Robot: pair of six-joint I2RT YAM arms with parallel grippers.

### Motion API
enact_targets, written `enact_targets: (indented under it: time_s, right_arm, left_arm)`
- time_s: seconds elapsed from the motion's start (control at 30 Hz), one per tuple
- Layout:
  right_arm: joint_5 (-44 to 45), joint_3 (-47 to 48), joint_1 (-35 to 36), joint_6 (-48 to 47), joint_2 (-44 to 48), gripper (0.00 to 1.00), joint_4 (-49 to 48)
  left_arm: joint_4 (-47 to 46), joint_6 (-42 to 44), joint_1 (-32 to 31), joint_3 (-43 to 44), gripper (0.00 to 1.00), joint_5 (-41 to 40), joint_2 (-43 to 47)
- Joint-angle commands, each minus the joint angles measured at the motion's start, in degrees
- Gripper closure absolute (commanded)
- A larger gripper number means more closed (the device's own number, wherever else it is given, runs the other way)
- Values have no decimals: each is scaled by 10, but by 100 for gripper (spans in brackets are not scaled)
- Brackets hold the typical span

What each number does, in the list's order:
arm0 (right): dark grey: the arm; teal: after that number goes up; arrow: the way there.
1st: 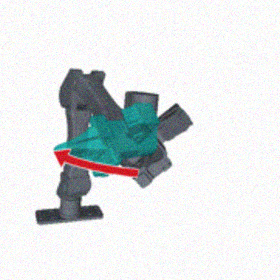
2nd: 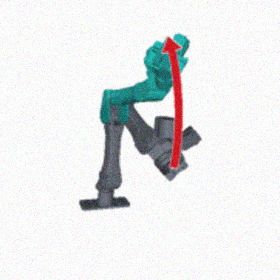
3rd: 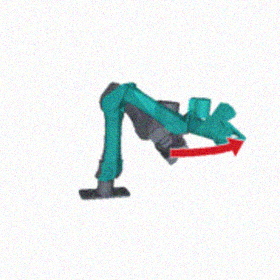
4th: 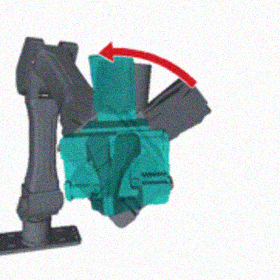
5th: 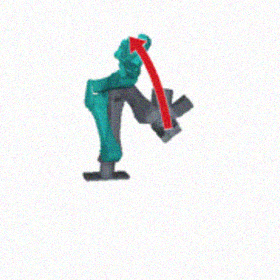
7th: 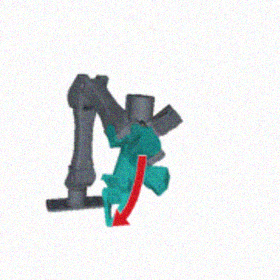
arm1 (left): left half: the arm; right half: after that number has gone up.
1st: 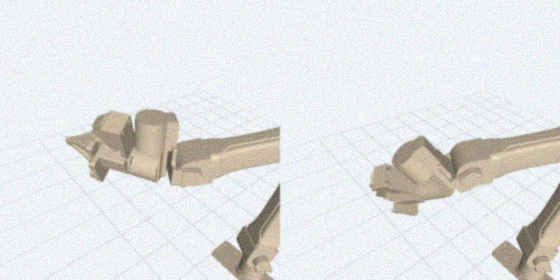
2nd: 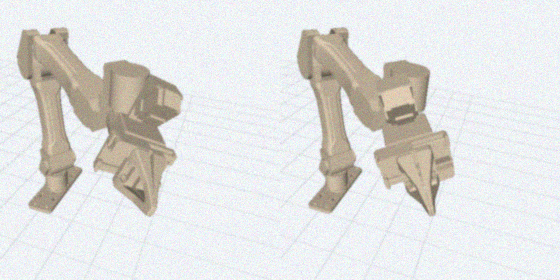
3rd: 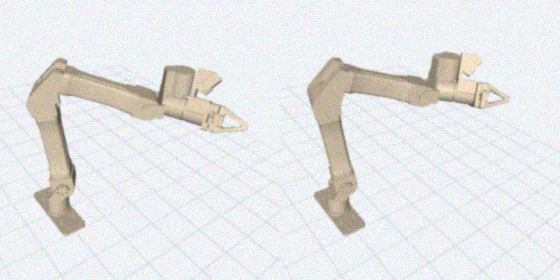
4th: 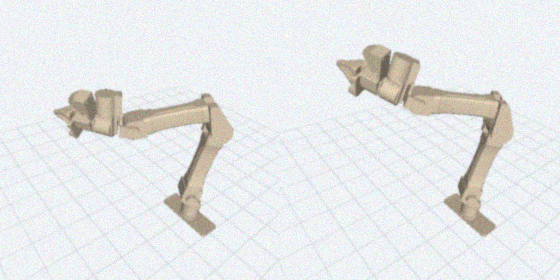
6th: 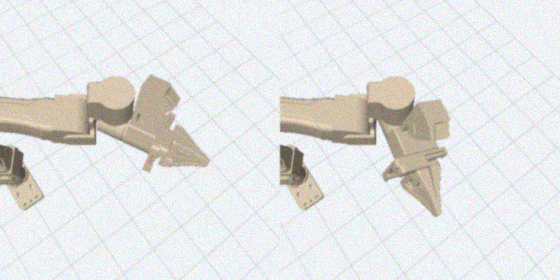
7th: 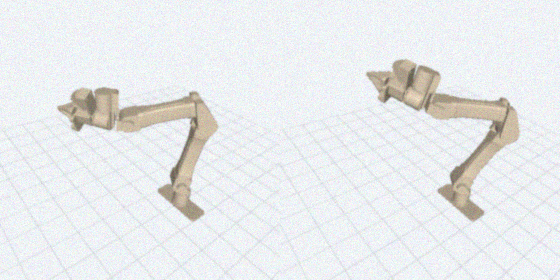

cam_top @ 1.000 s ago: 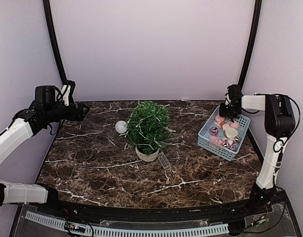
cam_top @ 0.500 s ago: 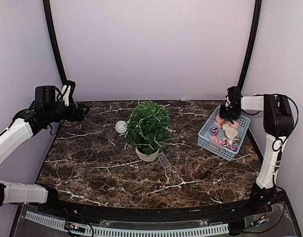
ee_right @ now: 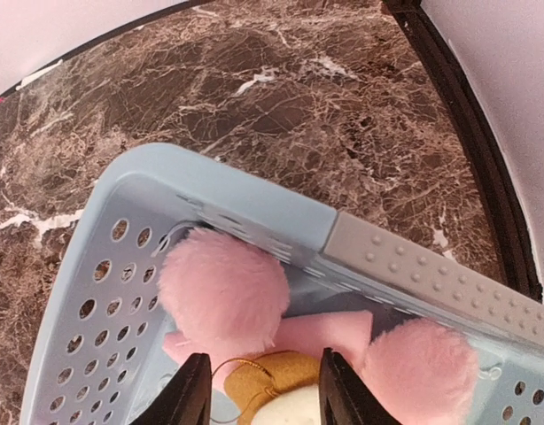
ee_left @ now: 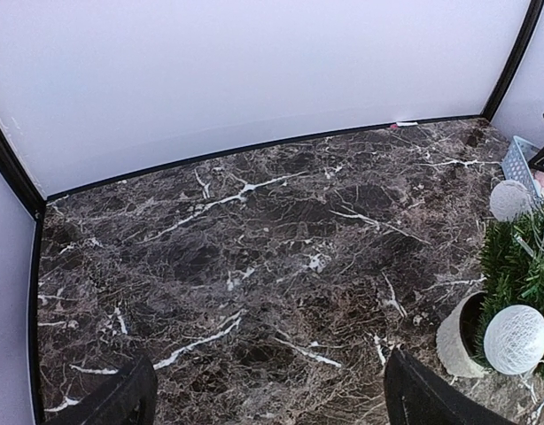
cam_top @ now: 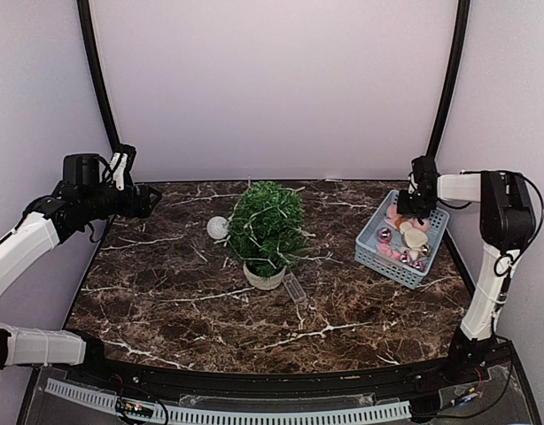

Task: Decorate the small christmas tree
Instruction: Pick up the snowman ornament from the bin.

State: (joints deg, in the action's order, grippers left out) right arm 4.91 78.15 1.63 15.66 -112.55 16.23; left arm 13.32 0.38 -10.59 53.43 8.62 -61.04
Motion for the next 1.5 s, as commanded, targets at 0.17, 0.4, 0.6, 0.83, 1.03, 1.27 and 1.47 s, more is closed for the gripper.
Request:
enact_targets:
  time_s: [0.17, 0.4, 0.6, 0.83, 1.03, 1.27, 1.47]
  right_arm:
    - [-6, -37, -8, 11, 73, 50, -25]
    - [-25, -55, -11, 15, 73, 57, -37]
    - [-31, -43, -11, 12, 49, 64, -35]
    - [-35, -15, -11, 7, 17, 70, -26]
    - [-38, -4, -11, 6, 4, 72, -27]
    - [-43, 7, -11, 6, -13, 79, -27]
    - [-44, 13, -11, 6, -21, 83, -26]
  left_arm:
    - [-18, -1, 3, -7, 8, 13, 7]
    - [-17, -1, 4, -8, 9, 13, 9]
    - [-17, -2, 3, -8, 8, 13, 9]
    - [-18, -1, 3, -8, 8, 15, 9]
    - [-19, -17, 3, -8, 8, 16, 9]
    - [-18, -16, 3, -8, 8, 15, 9]
    - [-19, -16, 3, -7, 9, 16, 9]
